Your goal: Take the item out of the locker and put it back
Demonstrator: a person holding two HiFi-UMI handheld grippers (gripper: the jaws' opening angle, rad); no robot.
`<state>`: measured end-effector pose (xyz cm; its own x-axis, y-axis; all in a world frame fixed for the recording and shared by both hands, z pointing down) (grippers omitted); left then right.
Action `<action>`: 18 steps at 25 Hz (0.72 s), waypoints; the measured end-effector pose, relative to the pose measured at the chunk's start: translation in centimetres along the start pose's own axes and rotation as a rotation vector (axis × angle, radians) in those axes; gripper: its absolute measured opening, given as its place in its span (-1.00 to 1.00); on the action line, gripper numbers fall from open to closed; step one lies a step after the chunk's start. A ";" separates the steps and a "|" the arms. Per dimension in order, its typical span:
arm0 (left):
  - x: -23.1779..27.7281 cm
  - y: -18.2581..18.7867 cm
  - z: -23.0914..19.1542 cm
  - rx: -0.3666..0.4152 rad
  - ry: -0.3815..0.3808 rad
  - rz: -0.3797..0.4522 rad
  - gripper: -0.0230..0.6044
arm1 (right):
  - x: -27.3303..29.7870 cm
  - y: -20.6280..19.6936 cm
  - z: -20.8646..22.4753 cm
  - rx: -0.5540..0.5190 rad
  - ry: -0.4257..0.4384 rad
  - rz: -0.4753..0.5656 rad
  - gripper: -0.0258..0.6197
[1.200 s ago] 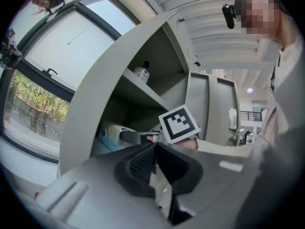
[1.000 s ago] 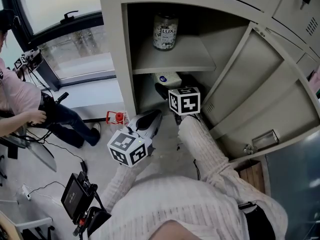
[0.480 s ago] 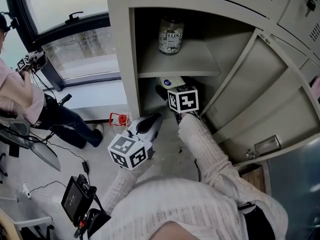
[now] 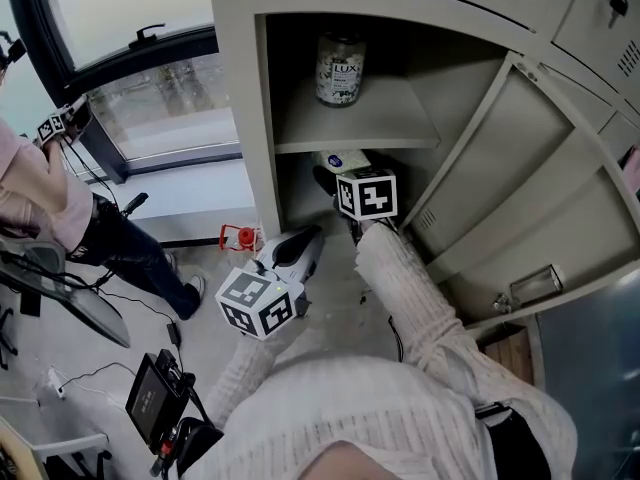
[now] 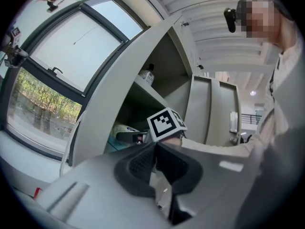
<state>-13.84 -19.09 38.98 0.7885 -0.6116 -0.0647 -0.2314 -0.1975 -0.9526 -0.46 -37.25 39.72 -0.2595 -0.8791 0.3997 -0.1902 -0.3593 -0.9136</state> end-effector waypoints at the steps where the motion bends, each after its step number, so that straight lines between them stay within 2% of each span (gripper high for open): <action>1: -0.1 0.0 0.0 0.000 0.000 0.001 -0.90 | 0.0 0.0 0.0 0.005 0.000 0.002 0.56; 9: -0.8 0.1 0.8 0.006 0.003 -0.001 -0.90 | -0.6 0.2 -0.1 0.012 -0.006 -0.004 0.48; 18: -1.2 0.0 1.3 -0.008 0.000 -0.005 -0.90 | -4.5 -0.1 0.1 0.058 0.027 0.026 0.48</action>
<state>-14.03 -17.39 38.65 0.7897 -0.6105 -0.0605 -0.2323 -0.2062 -0.9505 0.80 -33.32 37.96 -0.2889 -0.8801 0.3767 -0.1279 -0.3544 -0.9263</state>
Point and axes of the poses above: the fingertips, and each gripper's own axes: x forward along the fingers, z to its right, y out of its top, the point moved 9 cm from there along -x, backward along the fingers, and after that the axes turned 13 degrees about -y, right-handed, at the moved point
